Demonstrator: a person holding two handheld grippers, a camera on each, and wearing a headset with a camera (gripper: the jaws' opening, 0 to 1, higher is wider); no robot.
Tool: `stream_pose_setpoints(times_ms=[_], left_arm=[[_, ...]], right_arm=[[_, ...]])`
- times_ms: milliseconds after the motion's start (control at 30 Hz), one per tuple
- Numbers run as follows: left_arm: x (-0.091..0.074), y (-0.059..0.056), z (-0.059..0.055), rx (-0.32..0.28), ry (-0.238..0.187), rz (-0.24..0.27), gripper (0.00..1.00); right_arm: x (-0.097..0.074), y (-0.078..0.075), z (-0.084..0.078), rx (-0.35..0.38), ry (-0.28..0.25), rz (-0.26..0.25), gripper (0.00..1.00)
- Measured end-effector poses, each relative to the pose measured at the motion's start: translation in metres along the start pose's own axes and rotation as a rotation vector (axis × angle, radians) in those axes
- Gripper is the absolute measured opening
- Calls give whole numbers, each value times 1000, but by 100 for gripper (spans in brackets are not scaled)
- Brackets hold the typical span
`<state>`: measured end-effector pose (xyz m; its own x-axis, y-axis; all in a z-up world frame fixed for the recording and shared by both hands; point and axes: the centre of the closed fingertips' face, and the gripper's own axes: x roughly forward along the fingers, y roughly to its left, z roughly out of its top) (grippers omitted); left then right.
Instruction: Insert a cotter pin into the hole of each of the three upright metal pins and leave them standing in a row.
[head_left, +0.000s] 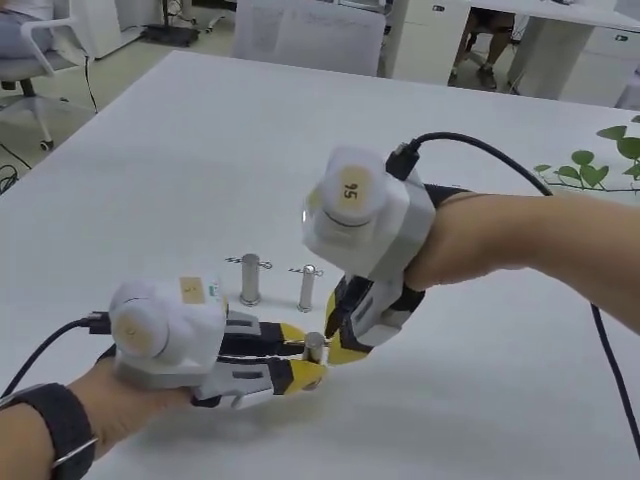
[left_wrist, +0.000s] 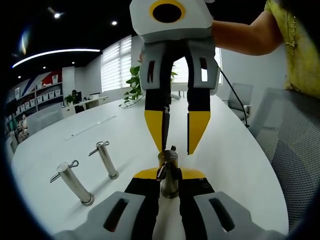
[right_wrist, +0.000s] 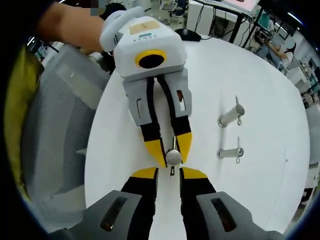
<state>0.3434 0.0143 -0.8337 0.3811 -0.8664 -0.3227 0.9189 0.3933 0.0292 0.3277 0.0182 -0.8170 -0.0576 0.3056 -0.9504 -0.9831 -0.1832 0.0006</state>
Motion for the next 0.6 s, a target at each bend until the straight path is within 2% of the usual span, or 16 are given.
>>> stream_pose_setpoints(times_ms=[233,600], left_arm=[[1,0,-3,-2,10,4,13],[-3,4,-1,-50,-5,23,25]], right_arm=[[-2,1,-5,11,-14,-11,19],[-5,1,-3,42,-67,-24,19]])
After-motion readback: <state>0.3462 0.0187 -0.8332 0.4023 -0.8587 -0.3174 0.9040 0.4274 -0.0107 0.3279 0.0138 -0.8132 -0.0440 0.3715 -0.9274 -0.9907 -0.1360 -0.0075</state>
